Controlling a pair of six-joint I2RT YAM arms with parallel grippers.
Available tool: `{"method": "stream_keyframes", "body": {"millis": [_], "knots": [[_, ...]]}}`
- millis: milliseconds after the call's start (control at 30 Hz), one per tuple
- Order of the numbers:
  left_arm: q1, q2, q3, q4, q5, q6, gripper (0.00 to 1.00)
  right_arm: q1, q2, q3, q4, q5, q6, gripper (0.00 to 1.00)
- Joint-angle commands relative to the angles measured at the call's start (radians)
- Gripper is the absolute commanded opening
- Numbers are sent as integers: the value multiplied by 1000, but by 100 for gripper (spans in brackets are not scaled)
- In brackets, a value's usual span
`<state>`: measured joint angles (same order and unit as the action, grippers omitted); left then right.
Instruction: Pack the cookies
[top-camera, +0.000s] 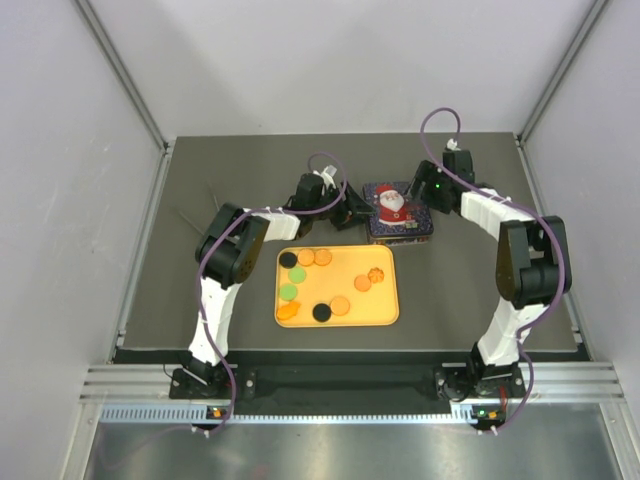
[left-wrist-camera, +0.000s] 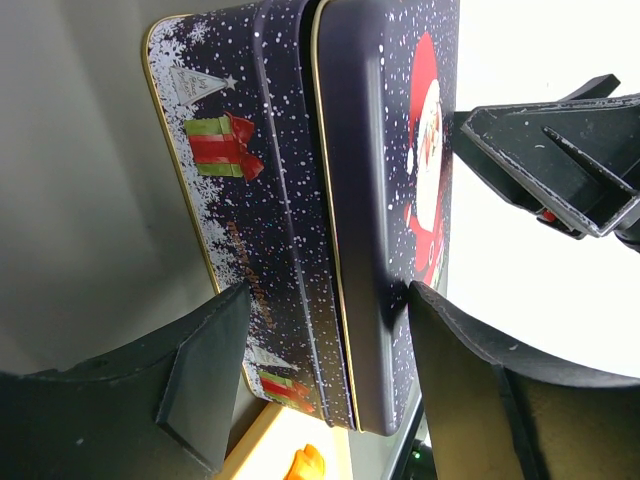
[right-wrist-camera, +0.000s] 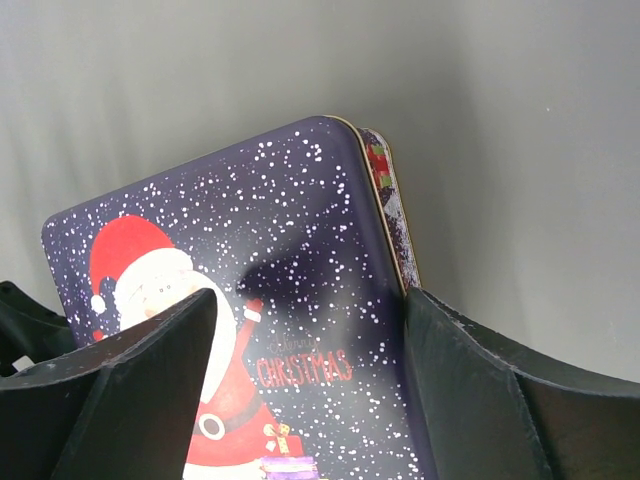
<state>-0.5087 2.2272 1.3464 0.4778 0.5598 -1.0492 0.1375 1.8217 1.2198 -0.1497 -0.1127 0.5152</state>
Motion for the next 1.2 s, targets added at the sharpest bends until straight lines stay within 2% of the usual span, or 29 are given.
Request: {"method": "stream_keyframes", "body": {"millis": [0, 500, 667, 900, 1167], "knots": [[-33, -64, -7, 74, 34, -8, 69, 45, 1, 20, -36, -33, -9, 78], [-33, -64, -15, 68, 32, -8, 70, 100, 33, 56, -80, 27, -55, 81], [-33, -55, -47, 70, 8, -32, 66, 122, 45, 64, -99, 73, -81, 82], [-37, -52, -101, 38, -51, -52, 56, 160, 76, 73, -119, 110, -106, 84], [-48, -38, -99, -64, -100, -40, 35, 180, 120, 95, -137, 108, -130, 87]]}}
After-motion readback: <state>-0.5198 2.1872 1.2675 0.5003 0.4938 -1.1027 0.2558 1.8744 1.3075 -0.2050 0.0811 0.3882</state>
